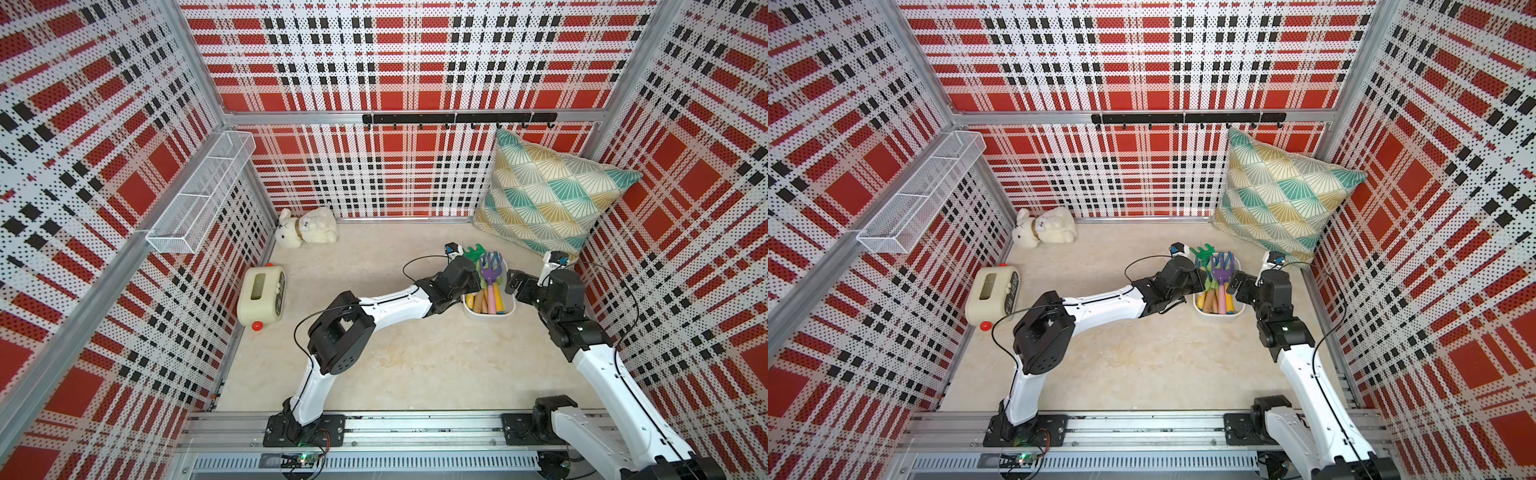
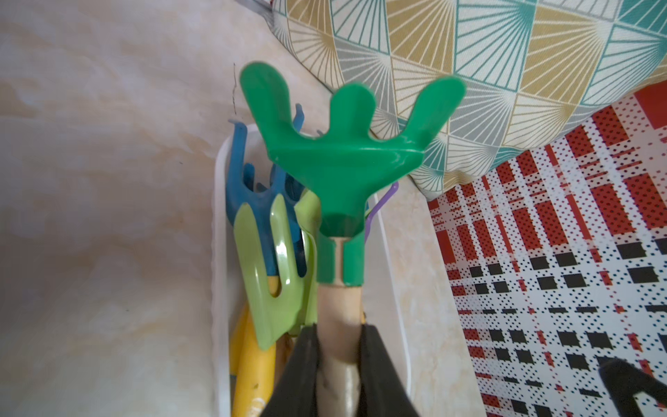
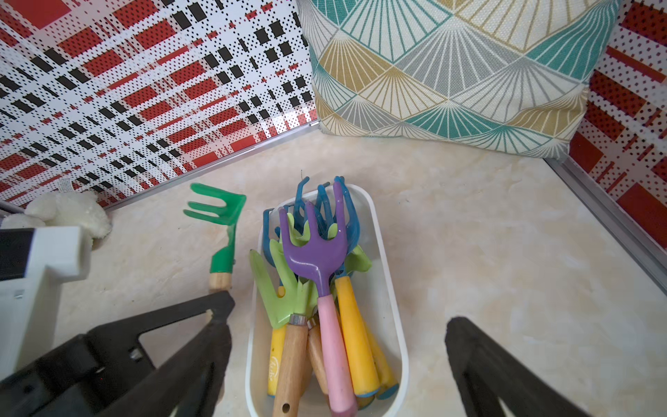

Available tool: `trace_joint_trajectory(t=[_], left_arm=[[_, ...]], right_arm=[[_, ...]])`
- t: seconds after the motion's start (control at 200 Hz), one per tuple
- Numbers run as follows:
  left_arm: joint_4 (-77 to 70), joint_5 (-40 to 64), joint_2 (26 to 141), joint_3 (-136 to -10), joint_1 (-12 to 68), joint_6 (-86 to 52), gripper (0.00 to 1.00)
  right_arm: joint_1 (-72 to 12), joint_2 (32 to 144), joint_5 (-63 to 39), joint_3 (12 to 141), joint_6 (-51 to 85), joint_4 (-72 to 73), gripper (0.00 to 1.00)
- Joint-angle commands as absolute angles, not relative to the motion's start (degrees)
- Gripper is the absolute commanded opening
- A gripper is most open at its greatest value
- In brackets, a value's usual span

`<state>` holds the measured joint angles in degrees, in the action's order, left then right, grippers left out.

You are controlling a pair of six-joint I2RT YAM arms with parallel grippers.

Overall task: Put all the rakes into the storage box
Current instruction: Place the rake in the storage box.

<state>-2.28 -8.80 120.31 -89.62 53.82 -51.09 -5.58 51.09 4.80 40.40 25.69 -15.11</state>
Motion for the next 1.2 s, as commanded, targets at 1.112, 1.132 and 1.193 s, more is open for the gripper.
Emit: trace_joint_trajectory(t=[1.112,1.132,1.193], left_arm=[[-10.19,-9.5,111.46,-77.97,53.49,-52.41,0.55],[-10.34,-9.76,110.6,-77.21,53.4,-52.18,0.56],[-10.46,-10.5,107.82,-74.75,53.18,-51.69,0.56]], right_arm=[[-5.27,59.22,-1.49,41.02,25.58,-13.27,0.97],[-5.27,60.32,-1.89,41.12,25.58,-13.27,0.95],[-5.32,64.2,-3.41,42.08,25.32,-13.79,0.87]])
